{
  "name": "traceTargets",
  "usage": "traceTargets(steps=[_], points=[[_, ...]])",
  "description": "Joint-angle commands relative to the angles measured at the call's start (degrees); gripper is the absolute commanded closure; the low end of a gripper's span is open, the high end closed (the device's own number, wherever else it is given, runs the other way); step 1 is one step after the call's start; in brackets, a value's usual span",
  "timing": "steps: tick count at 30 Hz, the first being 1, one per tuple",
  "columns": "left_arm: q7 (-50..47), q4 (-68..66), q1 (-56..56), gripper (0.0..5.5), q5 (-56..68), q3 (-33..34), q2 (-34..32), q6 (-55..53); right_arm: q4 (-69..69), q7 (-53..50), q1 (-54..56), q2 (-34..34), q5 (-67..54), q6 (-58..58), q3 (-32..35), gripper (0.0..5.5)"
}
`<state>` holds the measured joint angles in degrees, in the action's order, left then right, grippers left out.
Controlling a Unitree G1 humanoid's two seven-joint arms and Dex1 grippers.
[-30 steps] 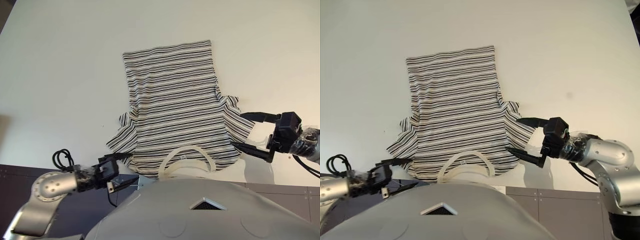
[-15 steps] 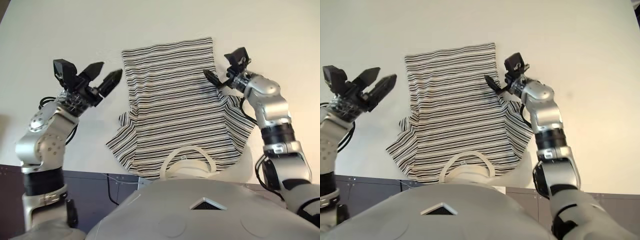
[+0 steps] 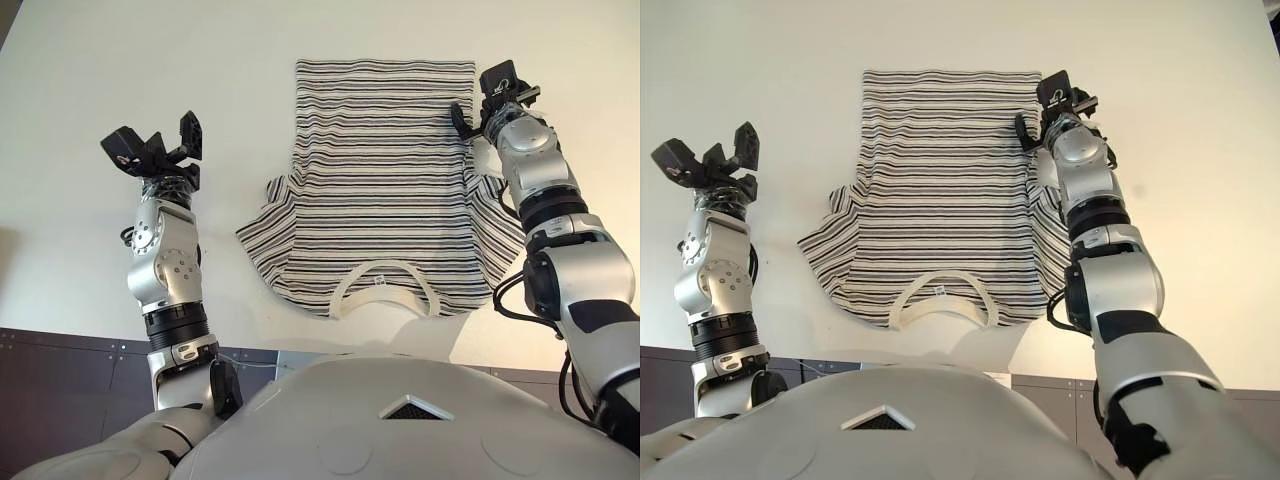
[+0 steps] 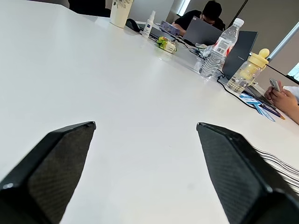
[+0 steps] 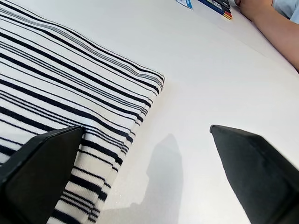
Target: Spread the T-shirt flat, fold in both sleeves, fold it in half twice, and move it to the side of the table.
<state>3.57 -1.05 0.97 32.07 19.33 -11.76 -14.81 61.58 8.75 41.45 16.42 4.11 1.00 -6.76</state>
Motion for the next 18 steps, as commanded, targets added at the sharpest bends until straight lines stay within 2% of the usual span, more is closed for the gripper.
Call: traceTargets(steps=[1, 3, 6, 10, 14, 16, 18], points=[[0.25, 1.68, -1.01, 1.48, -2.13, -1.06, 1.27, 0.38, -0.71, 0.73, -0.45, -0.42, -0.50, -4.60, 1.87, 0.53], [0.37, 3.38, -2.57, 1.48, -6.97, -3.46, -0.21, 1.48, -9.90, 1.33, -3.42, 1.40, -0.77, -10.70, 2.87, 0.53], [0.11, 7.72, -5.95, 1.48, -18.32, -9.40, -4.68, 1.92, -33.00, 5.01, -16.06, 3.65, -1.74, -10.87, 3.41, 0.53], [-2.32, 15.40, -9.41, 1.48, -23.17, -10.75, -2.82, 2.29, -62.97, 3.46, -36.55, 2.61, -1.55, -3.03, 4.05, 1.30], [-2.66, 23.06, -14.57, 1.48, -24.70, -11.25, -1.68, 0.27, -77.63, 3.88, -47.33, 1.70, -2.05, 3.37, 3.45, 2.06], [2.36, 26.27, -19.41, 1.48, -23.98, -10.29, -5.04, -0.36, -82.47, 5.52, -52.58, 3.24, -2.73, 5.51, 4.70, 2.40], [8.33, 26.98, -24.13, 1.48, -22.50, -7.07, -9.45, -0.03, -84.90, 8.35, -56.51, 5.91, -4.07, 6.24, 7.22, 2.40]])
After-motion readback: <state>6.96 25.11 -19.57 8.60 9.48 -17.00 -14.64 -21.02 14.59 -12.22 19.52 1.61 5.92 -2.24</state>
